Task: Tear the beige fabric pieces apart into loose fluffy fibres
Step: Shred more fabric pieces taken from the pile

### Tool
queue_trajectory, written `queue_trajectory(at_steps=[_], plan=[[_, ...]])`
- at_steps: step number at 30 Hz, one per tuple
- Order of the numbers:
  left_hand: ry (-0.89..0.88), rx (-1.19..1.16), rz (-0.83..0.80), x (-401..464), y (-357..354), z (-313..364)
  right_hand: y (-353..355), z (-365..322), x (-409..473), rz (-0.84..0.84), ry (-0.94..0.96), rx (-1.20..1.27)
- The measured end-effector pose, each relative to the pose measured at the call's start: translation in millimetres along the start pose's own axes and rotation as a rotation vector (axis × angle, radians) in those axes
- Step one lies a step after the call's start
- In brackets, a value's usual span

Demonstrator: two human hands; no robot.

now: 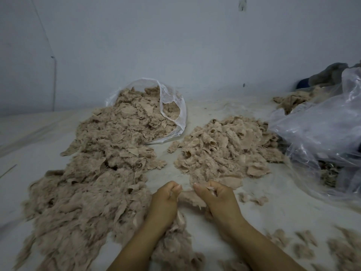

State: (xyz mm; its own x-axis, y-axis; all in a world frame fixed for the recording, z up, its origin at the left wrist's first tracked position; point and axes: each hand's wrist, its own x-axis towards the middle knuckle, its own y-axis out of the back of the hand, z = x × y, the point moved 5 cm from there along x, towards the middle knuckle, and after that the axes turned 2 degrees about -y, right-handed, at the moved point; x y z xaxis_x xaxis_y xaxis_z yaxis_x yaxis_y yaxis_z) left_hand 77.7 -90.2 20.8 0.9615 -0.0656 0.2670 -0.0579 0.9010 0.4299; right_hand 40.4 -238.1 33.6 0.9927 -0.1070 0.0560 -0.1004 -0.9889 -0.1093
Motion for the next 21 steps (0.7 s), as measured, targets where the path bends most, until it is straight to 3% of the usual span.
queue_trajectory(at_steps=[4, 9, 13, 17, 21], plan=[[0.06, -0.254, 0.146, 0.6, 20.4, -1.1, 10.0, -0.4, 4.5, 0.058, 0.057, 0.036], [0.109, -0.26, -0.2, -11.9, -3.0, 13.1, 0.7, 7.5, 5.4, 0.0, 0.099, -0.073], [0.022, -0.261, -0.174, -12.4, -5.8, 20.2, 1.5, 10.1, 6.1, 0.005, 0.075, -0.049], [-0.021, -0.332, -0.294, -18.8, -14.6, 25.9, 0.8, 12.2, 5.9, 0.041, 0.018, 0.003], [-0.026, -0.3, -0.295, -18.0, -14.7, 25.5, 0.4, 12.2, 4.7, 0.041, 0.019, 0.026]])
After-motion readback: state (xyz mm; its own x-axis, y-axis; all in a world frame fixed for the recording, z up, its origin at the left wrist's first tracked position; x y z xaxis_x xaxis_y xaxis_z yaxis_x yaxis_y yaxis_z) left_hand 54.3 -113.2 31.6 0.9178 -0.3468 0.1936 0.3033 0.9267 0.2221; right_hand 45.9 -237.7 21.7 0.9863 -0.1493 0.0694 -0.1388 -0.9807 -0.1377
